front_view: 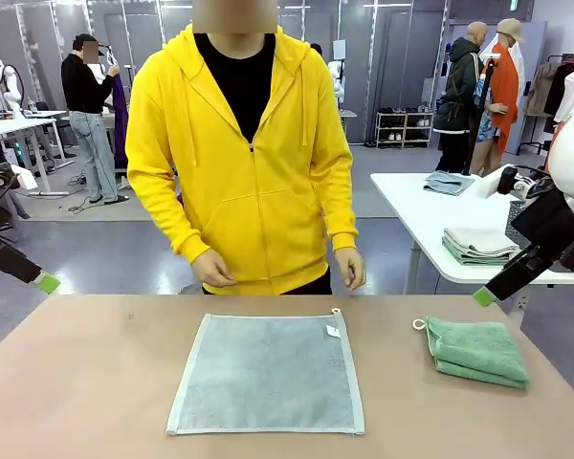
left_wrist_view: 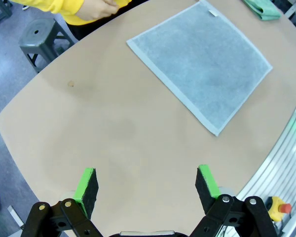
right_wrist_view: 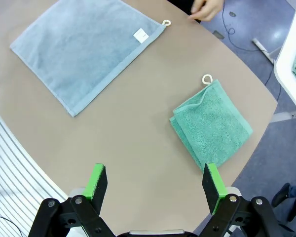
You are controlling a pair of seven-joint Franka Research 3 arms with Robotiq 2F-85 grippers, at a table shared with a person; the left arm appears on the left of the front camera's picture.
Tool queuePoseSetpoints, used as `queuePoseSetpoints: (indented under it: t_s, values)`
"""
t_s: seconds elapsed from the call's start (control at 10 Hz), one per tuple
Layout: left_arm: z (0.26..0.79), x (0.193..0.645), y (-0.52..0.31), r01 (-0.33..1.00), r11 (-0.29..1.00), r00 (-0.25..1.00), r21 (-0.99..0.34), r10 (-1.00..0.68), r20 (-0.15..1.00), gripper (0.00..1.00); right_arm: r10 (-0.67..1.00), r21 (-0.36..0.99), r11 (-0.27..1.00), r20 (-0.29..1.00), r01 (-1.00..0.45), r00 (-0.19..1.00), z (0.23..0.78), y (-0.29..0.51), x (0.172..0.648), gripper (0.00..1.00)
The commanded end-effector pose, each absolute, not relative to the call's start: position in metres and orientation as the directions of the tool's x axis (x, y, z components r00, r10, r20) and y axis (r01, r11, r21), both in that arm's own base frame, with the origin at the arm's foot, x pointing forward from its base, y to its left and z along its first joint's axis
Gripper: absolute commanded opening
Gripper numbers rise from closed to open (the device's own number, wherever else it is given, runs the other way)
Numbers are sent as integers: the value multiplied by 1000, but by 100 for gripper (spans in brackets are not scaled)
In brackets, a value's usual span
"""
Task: Fold the towels and place them in the basket.
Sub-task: When a person lays out a Towel with hook on the table, fold it in half twice.
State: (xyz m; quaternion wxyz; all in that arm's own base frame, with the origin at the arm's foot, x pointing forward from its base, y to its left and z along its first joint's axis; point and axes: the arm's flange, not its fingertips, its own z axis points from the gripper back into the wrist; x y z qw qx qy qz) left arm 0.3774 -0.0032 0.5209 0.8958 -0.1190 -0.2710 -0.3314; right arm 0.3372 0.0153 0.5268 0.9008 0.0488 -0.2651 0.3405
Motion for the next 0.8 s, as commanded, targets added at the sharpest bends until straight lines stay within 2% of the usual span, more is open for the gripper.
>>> queuePoseSetpoints:
  t_s: [0.0,0.6,0.7]
  values:
    - [520,377,-3,662,749,632,-32,-535,561,100,572,-83,771,525,-632,629,527,14,340,97]
    - [520,377,-3,662,749,632,-32,-535,561,100,588,-93,763,511,-639,628,527,15,337,97]
    - [521,377,-3,658,752,634,-34,-529,564,100,637,-126,715,524,-688,565,531,18,331,97]
